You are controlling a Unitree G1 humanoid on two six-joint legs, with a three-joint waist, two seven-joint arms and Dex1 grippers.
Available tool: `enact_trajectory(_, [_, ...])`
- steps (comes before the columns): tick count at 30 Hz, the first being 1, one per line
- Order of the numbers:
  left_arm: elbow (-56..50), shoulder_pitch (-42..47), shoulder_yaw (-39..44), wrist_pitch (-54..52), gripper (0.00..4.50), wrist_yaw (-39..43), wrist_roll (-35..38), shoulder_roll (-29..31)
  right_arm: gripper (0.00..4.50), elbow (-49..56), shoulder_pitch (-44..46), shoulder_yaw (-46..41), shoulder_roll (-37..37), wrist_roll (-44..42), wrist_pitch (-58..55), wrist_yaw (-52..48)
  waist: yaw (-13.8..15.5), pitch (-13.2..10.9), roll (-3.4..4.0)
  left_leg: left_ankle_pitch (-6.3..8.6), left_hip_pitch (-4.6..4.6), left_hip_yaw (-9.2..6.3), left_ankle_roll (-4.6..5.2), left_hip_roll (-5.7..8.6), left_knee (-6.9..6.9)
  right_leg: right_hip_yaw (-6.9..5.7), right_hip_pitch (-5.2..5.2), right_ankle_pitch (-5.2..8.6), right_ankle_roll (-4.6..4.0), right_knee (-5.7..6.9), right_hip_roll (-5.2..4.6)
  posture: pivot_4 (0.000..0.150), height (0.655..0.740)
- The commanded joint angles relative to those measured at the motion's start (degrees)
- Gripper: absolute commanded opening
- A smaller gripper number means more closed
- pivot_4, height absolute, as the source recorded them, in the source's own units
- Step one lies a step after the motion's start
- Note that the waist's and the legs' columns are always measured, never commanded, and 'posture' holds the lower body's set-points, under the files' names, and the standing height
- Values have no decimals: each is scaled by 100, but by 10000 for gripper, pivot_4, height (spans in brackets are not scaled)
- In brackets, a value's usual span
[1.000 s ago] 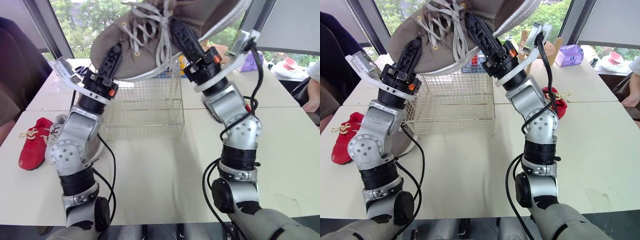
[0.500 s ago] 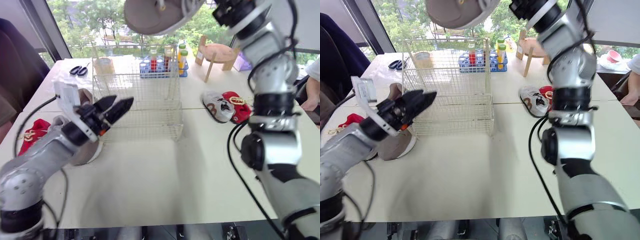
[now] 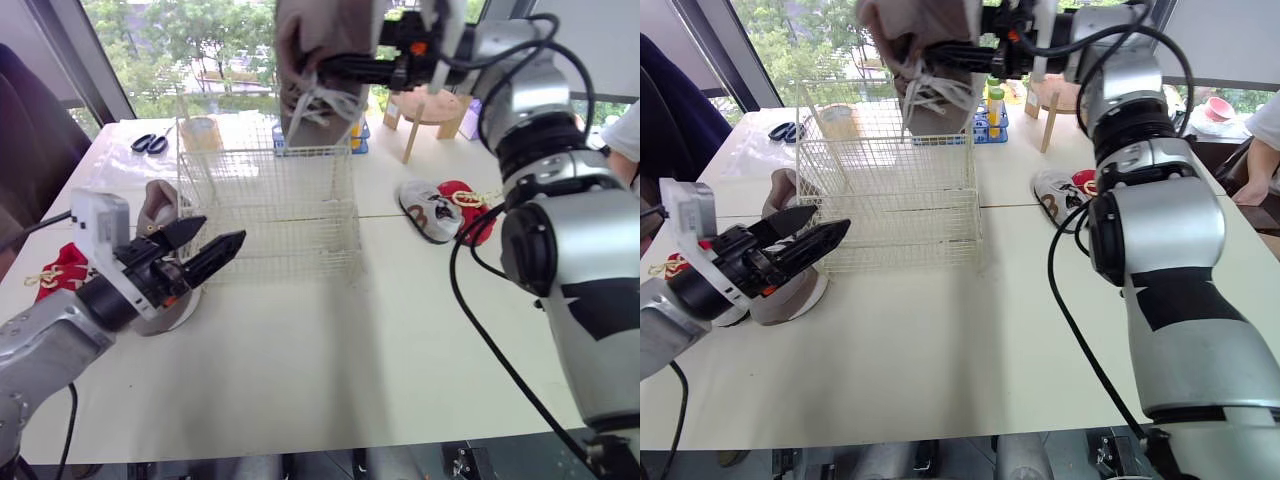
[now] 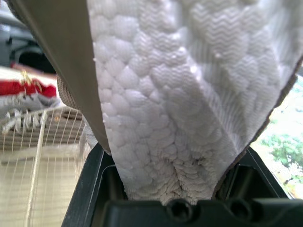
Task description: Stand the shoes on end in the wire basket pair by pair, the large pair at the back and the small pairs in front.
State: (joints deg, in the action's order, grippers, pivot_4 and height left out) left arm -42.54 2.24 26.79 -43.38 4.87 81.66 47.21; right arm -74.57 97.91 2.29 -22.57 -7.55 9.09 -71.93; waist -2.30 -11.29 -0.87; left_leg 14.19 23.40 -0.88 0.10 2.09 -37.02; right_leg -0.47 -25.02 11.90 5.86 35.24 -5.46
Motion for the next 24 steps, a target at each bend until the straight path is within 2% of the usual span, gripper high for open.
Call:
enact_trajectory(1, [-33, 88, -131, 206, 42182, 72, -314, -47, 16258, -241, 69, 46, 158, 461, -173, 632, 8, 1, 0, 0, 0, 0, -1, 2, 0, 0, -1, 0, 0, 0, -2, 1500, 7400])
enact_trajectory(3, [-2, 121, -192, 256, 42182, 69, -417, -107, 16258, -294, 35, -66, 222, 539, -275, 913, 23, 1, -1, 0, 0, 0, -2, 2, 0, 1, 0, 1, -2, 0, -3, 1500, 7400])
enact_trajectory(5, [-31, 104, -281, 291, 42765, 48, -538, -187, 26481, -325, -13, -124, 248, 671, -308, 1177, 58, 1, -1, 0, 1, -2, -2, 5, 0, 1, 0, 1, -3, -1, -6, 1500, 7400])
enact_trajectory(6, [-71, 80, -335, 314, 42765, 25, -586, -233, 30034, -334, -38, -135, 247, 748, -308, 1288, 72, 1, -1, 0, 1, -2, -2, 6, 0, 1, 0, 1, -3, -2, -7, 1500, 7400])
enact_trajectory(7, [-110, 56, -380, 331, 42765, 6, -630, -274, 36624, -339, -51, -159, 244, 800, -312, 1340, 82, 1, -1, 0, 1, -1, -2, 8, -1, 1, 1, 1, -3, -2, -8, 1500, 7400])
enact_trajectory(9, [-164, 31, -422, 344, 42765, -28, -666, -334, 44847, -336, -45, -220, 221, 875, -294, 1450, 108, 1, 0, 0, 1, -1, -2, 8, -1, 2, 1, 0, -5, -3, -8, 1500, 7400])
enact_trajectory(11, [-195, 4, -436, 357, 42765, -51, -684, -374, 44847, -329, -18, -310, 183, 892, -318, 1466, 123, 1, 0, -1, 1, 0, -3, 8, -1, 2, -2, -1, -6, 0, -7, 1500, 7400])
enact_trajectory(18, [109, 164, -564, 350, 42765, 193, -894, -359, 44847, -275, 209, -1093, 63, 356, -1009, 572, 140, 0, 1, -2, 2, 1, -3, 8, -3, 1, 1, -2, -6, -2, -6, 1500, 7400])
enact_trajectory(24, [297, 419, -852, 329, 42765, 316, -1206, -472, 44847, -275, 181, -1348, 116, 344, -1418, 532, 118, 0, 0, -2, 1, 3, -2, 5, -2, 1, 0, -10, 9, -1, 1, 1500, 7400])
